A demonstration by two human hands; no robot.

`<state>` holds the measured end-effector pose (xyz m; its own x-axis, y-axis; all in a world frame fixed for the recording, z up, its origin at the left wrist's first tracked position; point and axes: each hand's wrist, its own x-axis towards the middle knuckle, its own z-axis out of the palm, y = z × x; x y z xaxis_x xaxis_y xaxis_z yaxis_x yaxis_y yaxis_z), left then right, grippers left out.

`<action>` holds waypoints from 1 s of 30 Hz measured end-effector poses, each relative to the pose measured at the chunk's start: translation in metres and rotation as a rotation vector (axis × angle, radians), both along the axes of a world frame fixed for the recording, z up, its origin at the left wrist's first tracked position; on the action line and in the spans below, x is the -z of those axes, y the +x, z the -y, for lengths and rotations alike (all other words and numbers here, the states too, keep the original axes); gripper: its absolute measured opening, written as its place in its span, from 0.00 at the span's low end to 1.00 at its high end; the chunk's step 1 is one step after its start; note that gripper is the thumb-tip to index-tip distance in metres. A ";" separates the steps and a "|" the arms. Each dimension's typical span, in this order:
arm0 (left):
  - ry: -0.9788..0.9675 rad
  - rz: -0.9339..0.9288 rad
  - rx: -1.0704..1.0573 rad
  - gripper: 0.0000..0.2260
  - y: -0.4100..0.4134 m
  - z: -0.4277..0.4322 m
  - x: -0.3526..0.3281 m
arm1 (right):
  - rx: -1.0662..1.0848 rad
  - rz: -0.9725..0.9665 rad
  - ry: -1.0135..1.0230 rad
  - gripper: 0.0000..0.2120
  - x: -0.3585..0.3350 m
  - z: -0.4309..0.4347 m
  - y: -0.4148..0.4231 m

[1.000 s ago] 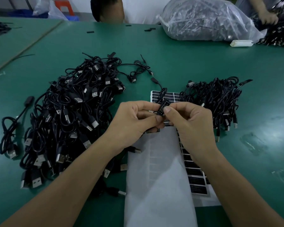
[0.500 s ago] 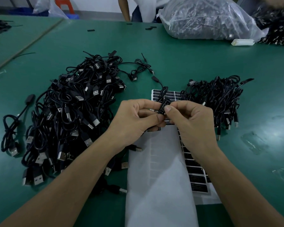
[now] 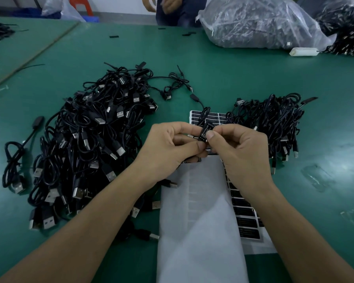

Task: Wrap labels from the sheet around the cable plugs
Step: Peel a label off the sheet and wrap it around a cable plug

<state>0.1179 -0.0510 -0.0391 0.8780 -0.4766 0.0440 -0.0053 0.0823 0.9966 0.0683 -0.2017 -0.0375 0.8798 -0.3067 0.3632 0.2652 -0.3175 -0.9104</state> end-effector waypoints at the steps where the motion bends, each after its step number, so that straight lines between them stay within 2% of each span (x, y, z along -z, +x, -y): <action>1: 0.000 0.002 -0.001 0.08 0.000 0.000 0.000 | -0.001 0.002 -0.003 0.13 0.000 0.000 0.000; 12: 0.005 -0.001 -0.003 0.08 0.000 0.000 0.000 | 0.012 -0.003 -0.014 0.11 -0.002 -0.002 -0.001; 24: -0.002 0.011 -0.028 0.05 0.000 0.001 0.002 | 0.004 0.048 -0.037 0.14 -0.002 -0.005 -0.003; 30: -0.002 0.014 -0.043 0.05 -0.001 0.001 0.002 | 0.070 0.101 -0.104 0.10 0.000 -0.009 -0.007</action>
